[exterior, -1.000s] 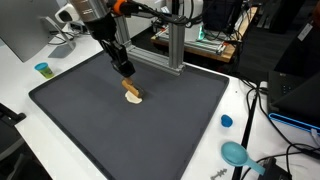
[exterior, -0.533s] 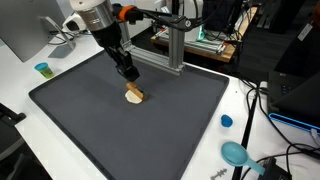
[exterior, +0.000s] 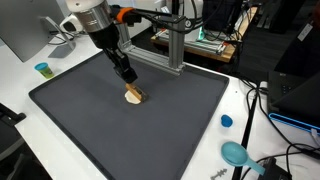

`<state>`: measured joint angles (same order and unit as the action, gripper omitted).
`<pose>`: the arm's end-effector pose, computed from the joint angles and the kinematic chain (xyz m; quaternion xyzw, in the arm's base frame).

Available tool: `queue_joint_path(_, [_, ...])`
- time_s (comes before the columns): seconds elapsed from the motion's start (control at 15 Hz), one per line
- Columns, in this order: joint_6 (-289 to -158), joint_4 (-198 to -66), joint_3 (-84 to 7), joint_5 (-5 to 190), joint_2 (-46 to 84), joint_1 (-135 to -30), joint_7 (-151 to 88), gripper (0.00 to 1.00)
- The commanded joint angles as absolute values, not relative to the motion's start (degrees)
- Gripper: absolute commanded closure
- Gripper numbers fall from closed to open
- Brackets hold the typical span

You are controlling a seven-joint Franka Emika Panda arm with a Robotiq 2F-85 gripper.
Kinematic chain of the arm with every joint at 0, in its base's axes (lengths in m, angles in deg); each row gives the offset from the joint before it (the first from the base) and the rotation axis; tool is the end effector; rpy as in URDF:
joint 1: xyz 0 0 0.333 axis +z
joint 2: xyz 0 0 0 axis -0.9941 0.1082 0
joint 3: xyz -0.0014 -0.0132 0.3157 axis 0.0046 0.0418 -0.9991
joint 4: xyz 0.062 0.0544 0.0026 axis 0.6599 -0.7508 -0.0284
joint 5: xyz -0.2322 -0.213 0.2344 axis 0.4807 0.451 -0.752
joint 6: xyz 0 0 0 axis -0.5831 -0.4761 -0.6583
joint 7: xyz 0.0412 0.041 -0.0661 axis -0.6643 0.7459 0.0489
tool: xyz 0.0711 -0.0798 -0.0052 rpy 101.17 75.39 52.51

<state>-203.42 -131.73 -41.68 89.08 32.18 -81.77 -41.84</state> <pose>0.6708 0.0155 0.3148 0.9905 -0.1205 -0.0649 0.0096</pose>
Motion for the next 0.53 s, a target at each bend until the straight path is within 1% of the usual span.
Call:
queue_joint_path(0.0, [-203.35,-127.14,-41.3,88.22,35.67,-81.47,-42.99,0.78])
queue_joint_path(0.33, [-201.12,-124.31,-41.25,88.63,38.62,-80.97,-43.88,0.78])
queue_joint_path(0.47, [-202.15,-123.61,-41.22,88.15,39.37,-81.12,-44.54,0.78])
